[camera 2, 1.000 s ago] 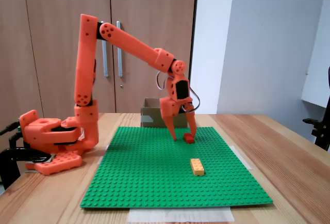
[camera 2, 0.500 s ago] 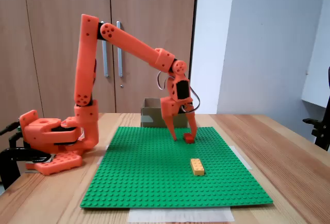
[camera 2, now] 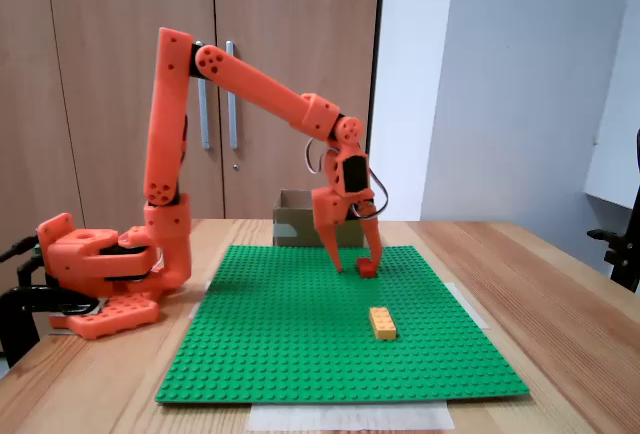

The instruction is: Pick the red lego block and put it in the box.

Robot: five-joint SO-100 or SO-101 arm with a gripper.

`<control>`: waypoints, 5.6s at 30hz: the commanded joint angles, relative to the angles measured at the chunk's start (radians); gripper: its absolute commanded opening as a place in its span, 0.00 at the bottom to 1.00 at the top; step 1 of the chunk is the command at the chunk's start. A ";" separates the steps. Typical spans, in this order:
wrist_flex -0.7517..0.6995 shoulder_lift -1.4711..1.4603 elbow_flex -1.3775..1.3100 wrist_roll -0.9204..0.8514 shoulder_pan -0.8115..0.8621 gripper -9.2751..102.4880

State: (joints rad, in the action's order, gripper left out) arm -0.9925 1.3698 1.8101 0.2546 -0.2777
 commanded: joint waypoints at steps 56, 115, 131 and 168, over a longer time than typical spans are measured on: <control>-0.043 0.127 0.015 -0.006 0.011 0.13; -0.253 0.439 -0.209 -0.149 -0.538 0.11; -0.207 0.207 -0.224 -0.091 -0.469 0.12; -0.143 -0.015 -0.287 -0.020 -0.465 0.13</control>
State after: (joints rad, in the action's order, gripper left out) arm -1.1428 1.3514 1.5662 0.2301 -0.7348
